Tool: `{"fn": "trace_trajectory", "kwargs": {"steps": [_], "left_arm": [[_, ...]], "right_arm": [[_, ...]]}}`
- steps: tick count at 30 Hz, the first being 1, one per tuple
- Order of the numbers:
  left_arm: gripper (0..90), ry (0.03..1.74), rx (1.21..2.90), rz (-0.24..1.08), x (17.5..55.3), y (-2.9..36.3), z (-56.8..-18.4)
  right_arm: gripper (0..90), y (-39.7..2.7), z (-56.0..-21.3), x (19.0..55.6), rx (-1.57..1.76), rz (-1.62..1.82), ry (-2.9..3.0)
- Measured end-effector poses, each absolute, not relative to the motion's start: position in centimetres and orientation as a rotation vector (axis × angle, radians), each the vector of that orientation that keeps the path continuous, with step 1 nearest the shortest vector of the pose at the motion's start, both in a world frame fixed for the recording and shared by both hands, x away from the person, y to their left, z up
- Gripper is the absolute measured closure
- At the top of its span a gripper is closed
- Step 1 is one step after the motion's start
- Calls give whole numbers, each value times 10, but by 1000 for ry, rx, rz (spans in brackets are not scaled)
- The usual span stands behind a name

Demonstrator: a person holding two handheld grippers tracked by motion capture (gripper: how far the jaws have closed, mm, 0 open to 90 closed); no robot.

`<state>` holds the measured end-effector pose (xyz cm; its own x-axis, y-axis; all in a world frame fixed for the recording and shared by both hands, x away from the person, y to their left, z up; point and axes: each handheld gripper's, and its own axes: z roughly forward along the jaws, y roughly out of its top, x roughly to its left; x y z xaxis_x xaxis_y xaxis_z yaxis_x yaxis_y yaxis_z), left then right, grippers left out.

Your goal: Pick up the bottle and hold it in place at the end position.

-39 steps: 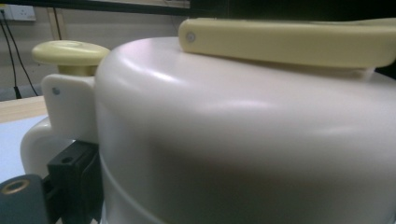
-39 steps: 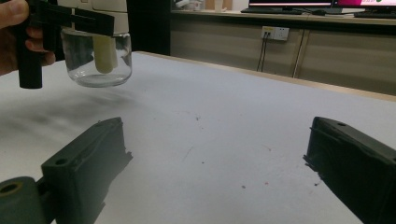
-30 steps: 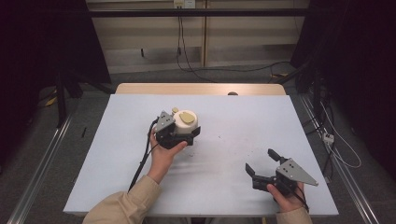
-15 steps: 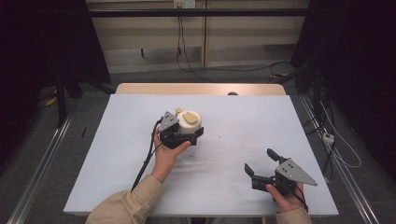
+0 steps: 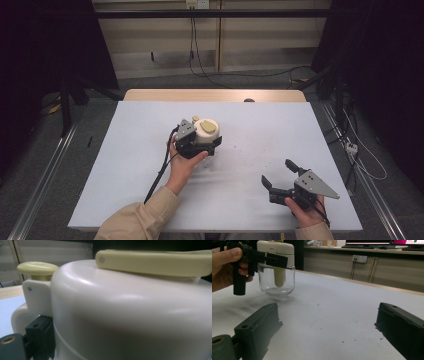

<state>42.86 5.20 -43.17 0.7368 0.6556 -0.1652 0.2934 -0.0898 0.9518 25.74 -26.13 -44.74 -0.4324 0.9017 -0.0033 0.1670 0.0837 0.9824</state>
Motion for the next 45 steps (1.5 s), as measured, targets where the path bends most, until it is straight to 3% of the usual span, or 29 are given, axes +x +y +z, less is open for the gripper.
{"fn": "trace_trajectory", "kwargs": {"steps": [45], "left_arm": [[60, 745, 1719, 343, 439, 26, -444]], "right_arm": [[47, -261, -448, 258, 1072, 1420, 1698]]}}
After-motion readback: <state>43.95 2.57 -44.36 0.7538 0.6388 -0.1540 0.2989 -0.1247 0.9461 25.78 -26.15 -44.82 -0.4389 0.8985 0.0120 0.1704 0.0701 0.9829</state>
